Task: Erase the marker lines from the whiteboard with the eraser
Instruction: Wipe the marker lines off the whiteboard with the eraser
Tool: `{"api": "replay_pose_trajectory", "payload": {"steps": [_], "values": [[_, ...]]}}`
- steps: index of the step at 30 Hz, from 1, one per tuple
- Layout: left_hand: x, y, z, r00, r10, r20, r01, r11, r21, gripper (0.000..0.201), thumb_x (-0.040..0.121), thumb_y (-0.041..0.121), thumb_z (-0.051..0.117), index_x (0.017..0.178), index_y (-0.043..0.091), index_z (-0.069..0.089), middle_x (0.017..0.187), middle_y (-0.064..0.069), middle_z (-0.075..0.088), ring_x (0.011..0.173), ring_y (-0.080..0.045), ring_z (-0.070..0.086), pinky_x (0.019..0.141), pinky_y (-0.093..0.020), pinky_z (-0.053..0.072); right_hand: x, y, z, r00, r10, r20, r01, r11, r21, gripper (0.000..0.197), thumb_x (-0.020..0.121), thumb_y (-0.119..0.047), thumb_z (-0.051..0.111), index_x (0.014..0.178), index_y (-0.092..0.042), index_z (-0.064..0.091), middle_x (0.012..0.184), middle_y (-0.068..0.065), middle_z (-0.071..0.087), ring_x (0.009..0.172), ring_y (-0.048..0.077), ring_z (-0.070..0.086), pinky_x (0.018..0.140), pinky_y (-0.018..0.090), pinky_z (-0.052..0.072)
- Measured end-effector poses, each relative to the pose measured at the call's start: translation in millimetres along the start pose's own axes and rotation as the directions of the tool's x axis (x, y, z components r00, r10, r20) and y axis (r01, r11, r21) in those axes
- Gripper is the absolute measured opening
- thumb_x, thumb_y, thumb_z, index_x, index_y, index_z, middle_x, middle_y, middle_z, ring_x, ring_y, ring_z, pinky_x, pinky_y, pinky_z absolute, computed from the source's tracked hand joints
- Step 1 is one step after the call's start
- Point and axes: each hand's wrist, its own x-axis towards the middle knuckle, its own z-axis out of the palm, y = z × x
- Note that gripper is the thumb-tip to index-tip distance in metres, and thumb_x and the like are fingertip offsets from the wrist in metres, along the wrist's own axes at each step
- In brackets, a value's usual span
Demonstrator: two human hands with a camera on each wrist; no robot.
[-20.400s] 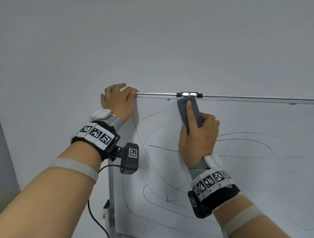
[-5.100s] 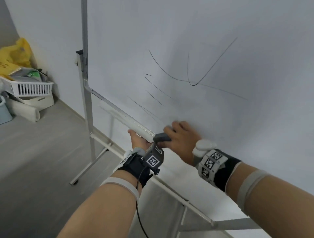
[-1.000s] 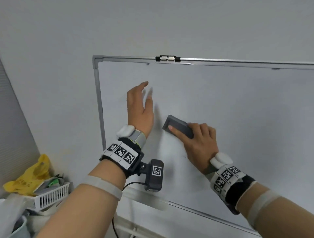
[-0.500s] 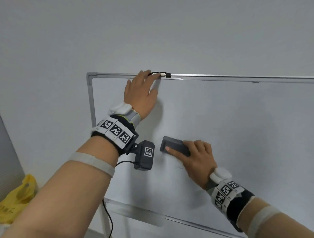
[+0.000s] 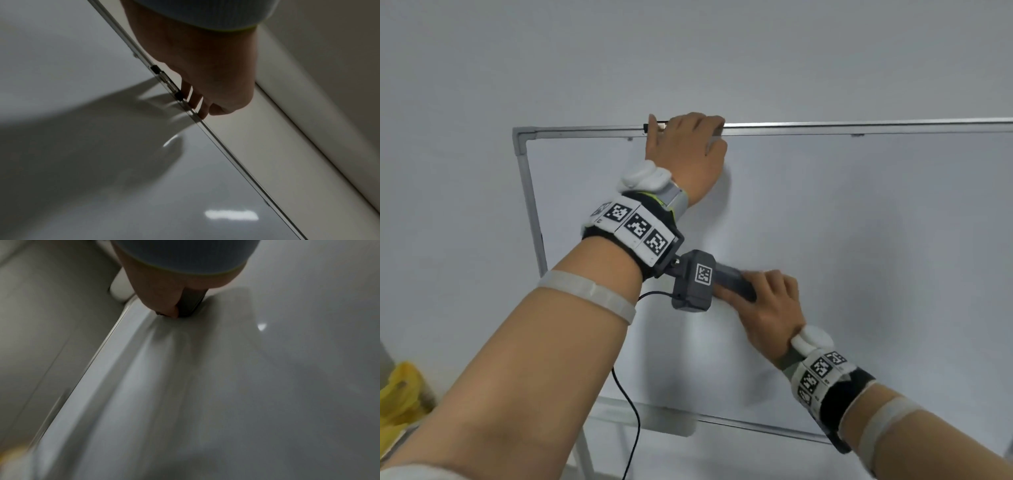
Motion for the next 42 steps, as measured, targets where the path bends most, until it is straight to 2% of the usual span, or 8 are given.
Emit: {"api": "replay_pose_trajectory", "payload": {"steps": [6,9,13,19,25,34,38,42], "values": [[-5,-13,5,0.998,0.057,-0.033,-0.059,0.995,-0.074,0.055,0.088,0.024,0.029,0.140,0.028,0.049,0.138,0.006,0.050,0.135,-0.017,0.039,0.118,-0.052,0.018,-47,1,14,0.905,-0.314,0.288,0.332,0.943,-0.015,0.075,0.081,-0.012,0.047,0.148,-0.047,0.041,0.117,0.003,0.059,0.098,0.030,0.057,0.090,0.043,0.042],[-4,-13,2,0.998,0.065,-0.001,-0.065,0.995,-0.078,0.062,0.085,0.022,0.026,0.143,0.028,0.046,0.141,0.006,0.048,0.137,-0.016,0.037,0.119,-0.054,0.017,-9,24,-6,0.997,-0.073,0.025,0.073,0.997,-0.016,0.072,0.085,-0.009,0.063,0.145,-0.046,0.049,0.119,0.004,0.062,0.097,0.030,0.052,0.090,0.043,0.037],[-2,-15,3,0.998,0.065,0.028,-0.062,0.996,-0.071,0.065,0.083,0.019,0.030,0.145,0.030,0.044,0.144,0.008,0.045,0.138,-0.015,0.035,0.118,-0.057,0.016,-5,43,-21,0.954,0.236,-0.185,-0.240,0.971,0.002,0.063,0.084,-0.015,0.075,0.140,-0.040,0.059,0.118,0.010,0.057,0.096,0.032,0.052,0.087,0.044,0.035],[-8,-3,11,1.000,-0.007,-0.022,0.005,0.997,-0.077,0.062,0.083,0.016,0.041,0.143,0.028,0.043,0.142,0.003,0.042,0.140,-0.018,0.033,0.121,-0.055,0.012,-83,20,7,0.985,0.169,0.032,-0.168,0.986,-0.021,0.098,0.061,0.000,0.078,0.146,-0.037,0.047,0.111,0.012,0.054,0.090,0.031,0.049,0.084,0.042,0.035],[-13,22,21,0.991,-0.066,-0.120,0.074,0.996,0.058,0.058,0.087,0.033,0.038,0.143,0.045,0.042,0.135,-0.003,0.042,0.132,-0.020,0.040,0.116,-0.060,0.019,-87,7,-1,0.985,-0.051,0.166,0.059,0.997,-0.045,0.092,0.070,-0.002,0.059,0.151,-0.043,0.042,0.113,0.008,0.059,0.095,0.030,0.051,0.088,0.044,0.038],[-16,39,26,0.985,-0.123,-0.122,0.121,0.992,-0.027,0.061,0.082,0.027,0.037,0.141,0.038,0.042,0.142,-0.007,0.036,0.141,-0.026,0.031,0.117,-0.059,0.017,-66,58,-49,0.898,0.428,-0.101,-0.435,0.898,-0.064,0.083,0.075,-0.019,0.076,0.151,-0.024,0.042,0.107,0.006,0.058,0.088,0.031,0.048,0.076,0.039,0.033],[-24,31,21,0.981,-0.129,-0.142,0.122,0.991,-0.053,0.064,0.081,0.020,0.039,0.142,0.040,0.041,0.144,-0.006,0.035,0.140,-0.023,0.032,0.120,-0.057,0.012,-64,32,-37,0.987,0.089,0.135,-0.072,0.989,-0.127,0.101,0.069,-0.011,0.074,0.157,-0.031,0.031,0.109,0.005,0.057,0.088,0.029,0.047,0.077,0.038,0.037],[-31,21,13,0.990,-0.075,-0.120,0.071,0.997,-0.032,0.073,0.078,0.013,0.042,0.145,0.043,0.038,0.144,-0.003,0.035,0.141,-0.019,0.032,0.121,-0.057,0.007,-55,37,-43,0.956,-0.133,0.262,0.168,0.979,-0.113,0.103,0.068,-0.007,0.068,0.158,-0.036,0.027,0.110,0.003,0.056,0.089,0.027,0.048,0.077,0.038,0.040]]}}
